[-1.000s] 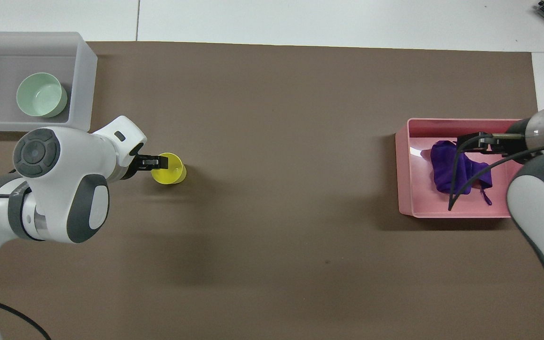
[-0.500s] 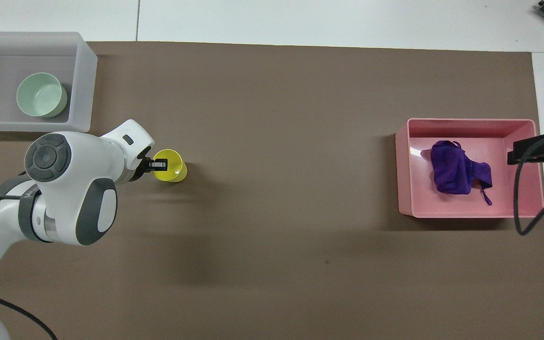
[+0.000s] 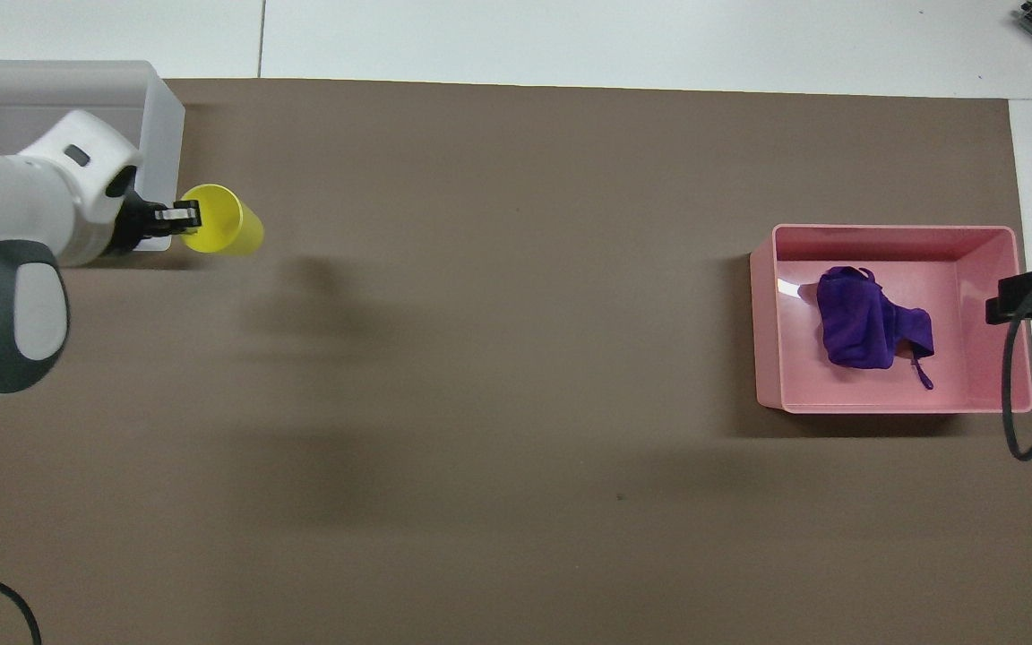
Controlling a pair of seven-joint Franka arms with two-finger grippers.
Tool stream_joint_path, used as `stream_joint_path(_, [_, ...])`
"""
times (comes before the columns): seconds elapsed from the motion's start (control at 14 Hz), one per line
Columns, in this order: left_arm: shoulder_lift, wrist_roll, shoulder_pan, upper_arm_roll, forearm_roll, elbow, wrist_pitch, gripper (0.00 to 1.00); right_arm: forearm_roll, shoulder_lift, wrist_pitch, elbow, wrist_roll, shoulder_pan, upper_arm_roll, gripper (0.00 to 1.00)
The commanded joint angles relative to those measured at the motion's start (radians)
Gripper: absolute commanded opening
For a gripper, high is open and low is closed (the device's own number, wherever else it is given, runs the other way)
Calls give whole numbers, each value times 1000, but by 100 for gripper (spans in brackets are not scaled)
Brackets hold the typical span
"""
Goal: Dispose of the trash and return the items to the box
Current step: 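Lift the yellow cup and place it into the green bowl with the left gripper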
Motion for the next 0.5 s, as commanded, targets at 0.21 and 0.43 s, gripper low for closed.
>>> stream_joint_path(0.21, [152, 74, 187, -9, 16, 241, -60, 0, -22, -37, 30, -55, -10, 15, 17, 100])
stream_joint_path(0.43, [246, 100, 254, -8, 14, 340, -60, 0, -12, -39, 29, -63, -7, 15, 19, 100])
